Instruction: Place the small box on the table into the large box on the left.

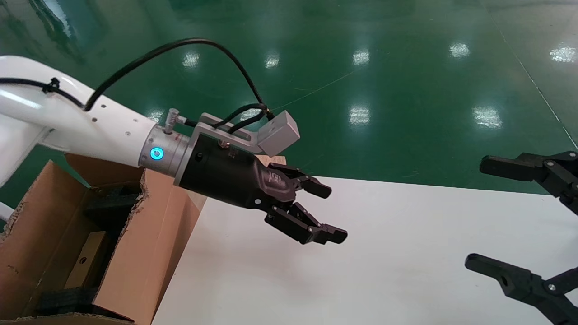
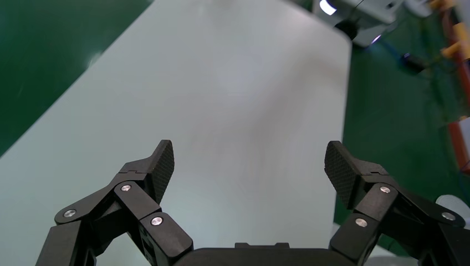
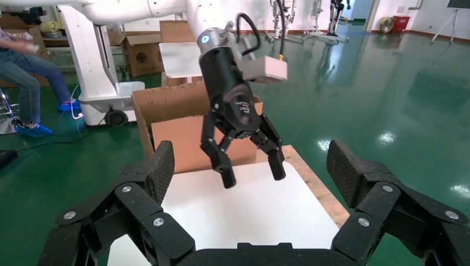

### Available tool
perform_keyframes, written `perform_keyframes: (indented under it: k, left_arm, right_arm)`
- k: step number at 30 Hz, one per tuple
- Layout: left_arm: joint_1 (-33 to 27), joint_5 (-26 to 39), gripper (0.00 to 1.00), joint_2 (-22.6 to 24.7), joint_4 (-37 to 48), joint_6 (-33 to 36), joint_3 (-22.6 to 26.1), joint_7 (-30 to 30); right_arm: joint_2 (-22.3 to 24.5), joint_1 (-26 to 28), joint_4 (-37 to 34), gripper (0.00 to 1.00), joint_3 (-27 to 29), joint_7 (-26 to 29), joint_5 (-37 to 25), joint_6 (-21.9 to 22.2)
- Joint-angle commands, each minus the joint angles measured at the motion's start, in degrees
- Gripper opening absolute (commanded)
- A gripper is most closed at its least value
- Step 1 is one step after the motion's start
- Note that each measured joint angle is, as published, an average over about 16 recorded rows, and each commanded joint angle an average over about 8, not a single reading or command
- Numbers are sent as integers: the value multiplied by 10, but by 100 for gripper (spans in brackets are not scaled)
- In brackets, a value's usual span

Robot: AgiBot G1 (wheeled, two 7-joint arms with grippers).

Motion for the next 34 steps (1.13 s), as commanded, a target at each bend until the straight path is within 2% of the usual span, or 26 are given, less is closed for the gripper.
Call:
perform_keyframes:
  k: [1,24,29,34]
  left_arm:
    - [25,-8,100,-6,-13,4,-33,15]
    - [306,-95,100,-74,-164,45,-415,187]
    - [353,-109,100,-85,-188,52,-478,214]
    - [371,-114,100,-89,-197,54,-503,220]
  right_arm:
    - [0,0,0,100,0,0,0,0]
    - [0,0,0,100,0,0,0,0]
    - [0,0,0,100,0,0,0,0]
    - [0,0,0,100,0,0,0,0]
